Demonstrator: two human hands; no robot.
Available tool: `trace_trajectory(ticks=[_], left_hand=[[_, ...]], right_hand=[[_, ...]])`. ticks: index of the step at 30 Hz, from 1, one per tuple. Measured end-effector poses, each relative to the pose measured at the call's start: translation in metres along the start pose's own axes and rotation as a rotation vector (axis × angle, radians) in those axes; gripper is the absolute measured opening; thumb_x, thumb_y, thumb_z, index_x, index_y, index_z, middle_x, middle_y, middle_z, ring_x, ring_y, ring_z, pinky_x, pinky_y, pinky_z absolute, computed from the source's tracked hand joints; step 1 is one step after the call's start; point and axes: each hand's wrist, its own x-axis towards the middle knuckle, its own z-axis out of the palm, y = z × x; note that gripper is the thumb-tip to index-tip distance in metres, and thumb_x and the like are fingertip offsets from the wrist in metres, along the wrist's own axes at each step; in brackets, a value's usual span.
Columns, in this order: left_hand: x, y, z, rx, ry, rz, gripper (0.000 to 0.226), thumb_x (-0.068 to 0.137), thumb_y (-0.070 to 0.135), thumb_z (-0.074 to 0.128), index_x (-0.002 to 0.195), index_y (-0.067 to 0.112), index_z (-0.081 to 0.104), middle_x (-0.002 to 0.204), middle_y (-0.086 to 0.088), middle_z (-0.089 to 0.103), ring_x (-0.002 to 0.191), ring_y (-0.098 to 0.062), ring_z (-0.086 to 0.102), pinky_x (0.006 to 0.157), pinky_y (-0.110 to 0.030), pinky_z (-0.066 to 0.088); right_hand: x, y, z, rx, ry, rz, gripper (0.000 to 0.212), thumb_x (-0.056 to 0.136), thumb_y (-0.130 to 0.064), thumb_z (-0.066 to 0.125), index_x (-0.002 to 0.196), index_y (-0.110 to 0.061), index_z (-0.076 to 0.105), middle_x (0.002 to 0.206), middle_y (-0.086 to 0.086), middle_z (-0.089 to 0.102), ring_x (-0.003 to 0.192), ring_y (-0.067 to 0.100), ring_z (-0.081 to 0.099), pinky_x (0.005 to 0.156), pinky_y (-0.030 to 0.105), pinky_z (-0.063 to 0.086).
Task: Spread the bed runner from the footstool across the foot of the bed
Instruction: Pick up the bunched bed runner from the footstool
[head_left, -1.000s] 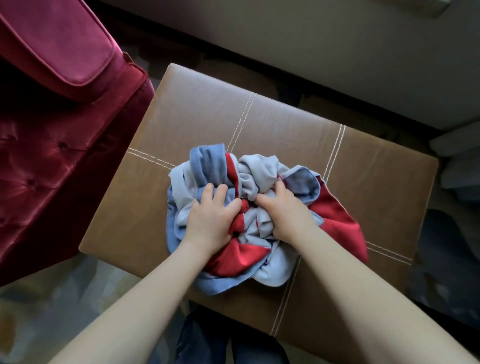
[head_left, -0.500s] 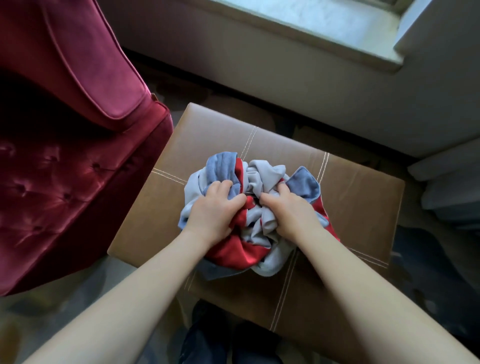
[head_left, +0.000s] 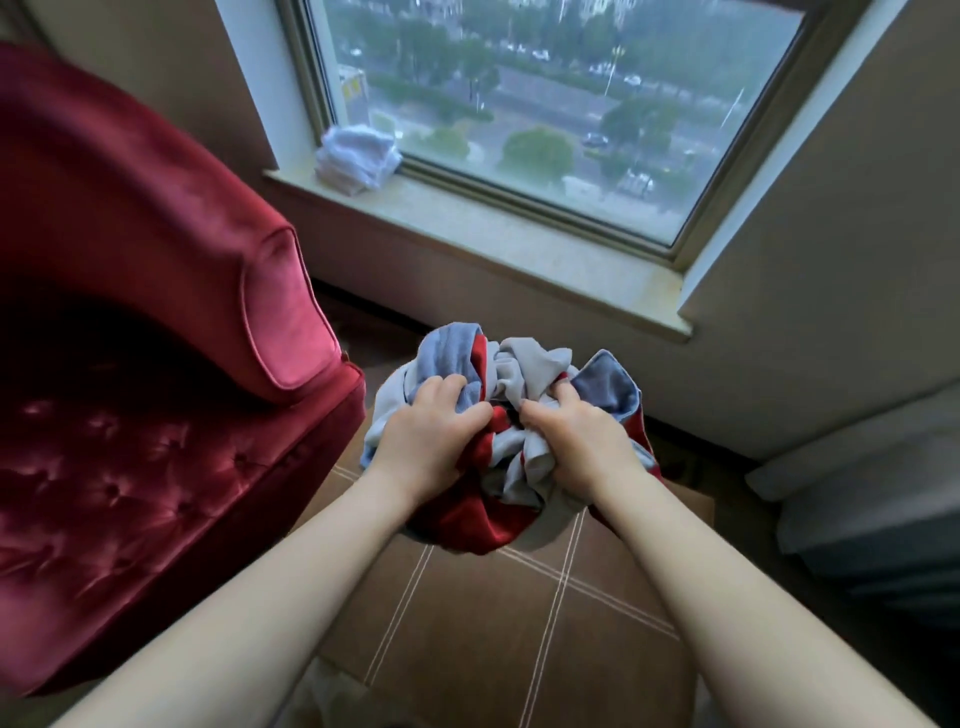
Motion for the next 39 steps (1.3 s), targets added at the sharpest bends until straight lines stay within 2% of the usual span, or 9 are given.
trace_trajectory(ticks=[8,12,18,21,24,27,31,36,39], left_hand=[[0.017,0.01,-0.119,0.025,0.183,0.03,0.03,0.076,0.026,0.067,0.104,0.017,0.06,0.108,-0.016,0.052,0.098,-0.036,0.052,0.058,-0.044,0.053],[0.022,0.014,-0.173,0.053,0.277,0.026,0.029,0.079,0.03,0.066,0.105,0.019,0.061,0.112,-0.016,0.052,0.103,-0.035,0.051,0.058,-0.042,0.053],[0.012,0.018,-0.241,0.079,0.391,0.004,0.031,0.082,0.032,0.066,0.11,0.02,0.062,0.122,-0.018,0.051,0.11,-0.037,0.05,0.063,-0.044,0.053],[0.005,0.016,-0.267,0.114,0.421,-0.009,0.036,0.074,0.029,0.071,0.108,0.02,0.063,0.118,-0.018,0.053,0.106,-0.038,0.053,0.061,-0.044,0.053],[-0.005,0.012,-0.29,0.149,0.426,-0.054,0.042,0.067,0.03,0.073,0.108,0.022,0.062,0.114,-0.016,0.054,0.103,-0.037,0.054,0.067,-0.048,0.054],[-0.018,0.007,-0.312,0.184,0.416,-0.107,0.044,0.07,0.035,0.07,0.111,0.024,0.06,0.116,-0.014,0.051,0.104,-0.035,0.052,0.074,-0.049,0.052],[-0.044,-0.005,-0.341,0.214,0.453,-0.178,0.041,0.075,0.039,0.063,0.113,0.025,0.06,0.117,-0.013,0.051,0.104,-0.035,0.051,0.076,-0.048,0.051],[-0.089,-0.03,-0.365,0.256,0.474,-0.315,0.043,0.077,0.033,0.067,0.118,0.029,0.058,0.12,-0.01,0.049,0.108,-0.031,0.05,0.08,-0.049,0.051],[-0.125,-0.049,-0.38,0.305,0.461,-0.401,0.045,0.077,0.027,0.067,0.12,0.03,0.056,0.121,-0.009,0.047,0.11,-0.029,0.048,0.082,-0.048,0.05]], right_hand=[[-0.012,-0.022,-0.124,-0.085,0.128,-0.039,0.062,0.072,-0.023,0.068,0.127,-0.034,0.043,0.116,0.012,0.042,0.089,0.033,0.06,0.061,0.033,0.042],[-0.022,-0.034,-0.18,-0.112,0.208,-0.072,0.063,0.073,-0.023,0.068,0.13,-0.035,0.042,0.112,0.012,0.041,0.089,0.035,0.059,0.064,0.037,0.048],[-0.037,-0.057,-0.249,-0.211,0.333,-0.136,0.065,0.076,-0.015,0.065,0.134,-0.036,0.042,0.115,0.013,0.044,0.09,0.036,0.06,0.057,0.034,0.039],[-0.04,-0.07,-0.27,-0.25,0.379,-0.177,0.063,0.078,-0.015,0.065,0.133,-0.035,0.042,0.115,0.012,0.045,0.087,0.035,0.061,0.055,0.033,0.04],[-0.041,-0.084,-0.287,-0.263,0.395,-0.223,0.063,0.078,-0.015,0.065,0.134,-0.035,0.042,0.117,0.012,0.045,0.087,0.035,0.062,0.055,0.032,0.04],[-0.041,-0.102,-0.302,-0.253,0.4,-0.269,0.065,0.078,-0.016,0.065,0.135,-0.036,0.041,0.123,0.013,0.045,0.091,0.035,0.062,0.057,0.032,0.042],[-0.042,-0.137,-0.321,-0.233,0.411,-0.357,0.062,0.077,-0.016,0.065,0.133,-0.035,0.043,0.124,0.013,0.045,0.092,0.037,0.062,0.064,0.039,0.053],[-0.038,-0.191,-0.332,-0.244,0.427,-0.484,0.06,0.077,-0.016,0.064,0.13,-0.035,0.044,0.124,0.012,0.045,0.089,0.037,0.063,0.063,0.038,0.053],[-0.04,-0.233,-0.332,-0.23,0.436,-0.572,0.054,0.076,-0.017,0.063,0.125,-0.034,0.047,0.117,0.011,0.046,0.084,0.035,0.063,0.059,0.035,0.048]])
